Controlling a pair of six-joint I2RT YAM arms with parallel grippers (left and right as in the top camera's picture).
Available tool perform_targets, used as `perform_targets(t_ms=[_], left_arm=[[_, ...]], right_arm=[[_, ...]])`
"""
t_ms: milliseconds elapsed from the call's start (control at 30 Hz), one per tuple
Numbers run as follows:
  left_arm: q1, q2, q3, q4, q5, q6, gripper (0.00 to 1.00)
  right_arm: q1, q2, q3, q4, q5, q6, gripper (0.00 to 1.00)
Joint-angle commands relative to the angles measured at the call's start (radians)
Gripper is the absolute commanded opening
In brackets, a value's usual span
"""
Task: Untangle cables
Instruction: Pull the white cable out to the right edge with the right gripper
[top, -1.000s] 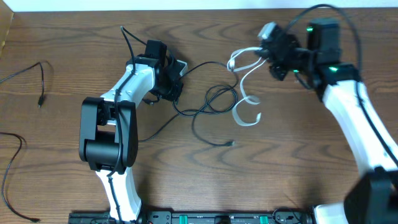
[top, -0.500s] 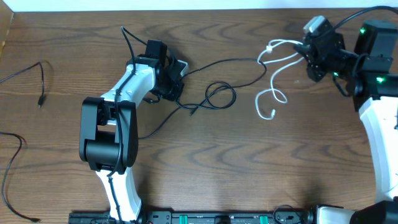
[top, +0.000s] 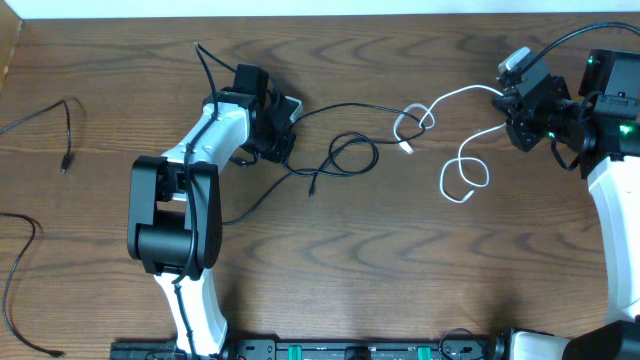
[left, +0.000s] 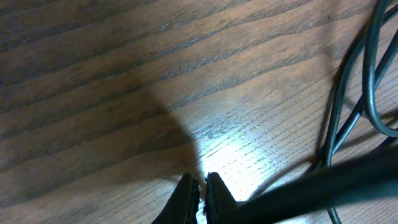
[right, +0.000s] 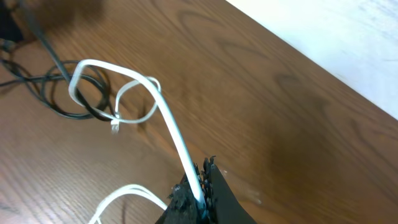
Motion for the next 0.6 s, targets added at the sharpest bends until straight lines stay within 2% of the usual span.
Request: perform_targets(t_ms=[0,233,467,567], left_arm=[[0.001,-0.003,-0.005,0.0,-0.007,0.0,0.08],[0.001,-0.003,-0.005,0.004,-0.098,0.0,0.07],[0.019,-0.003,-0.005,0.016,-0.338,-0.006,0.08],[0.063,-0.003,-0.005,0.018,-0.409,-0.065,0.08]], right_arm=[[-0.022,-0.027,0.003,0.012,0.052,-0.018,0.01],[-0.188,-0.125,0.003,0.048,-0.005,0.106,0.01],[-0.416,-0.209,0.003,0.042,-0.132,0.169,0.01],[-0.476,-0.21,0.003,0.039,-0.162,0.177,0.01]])
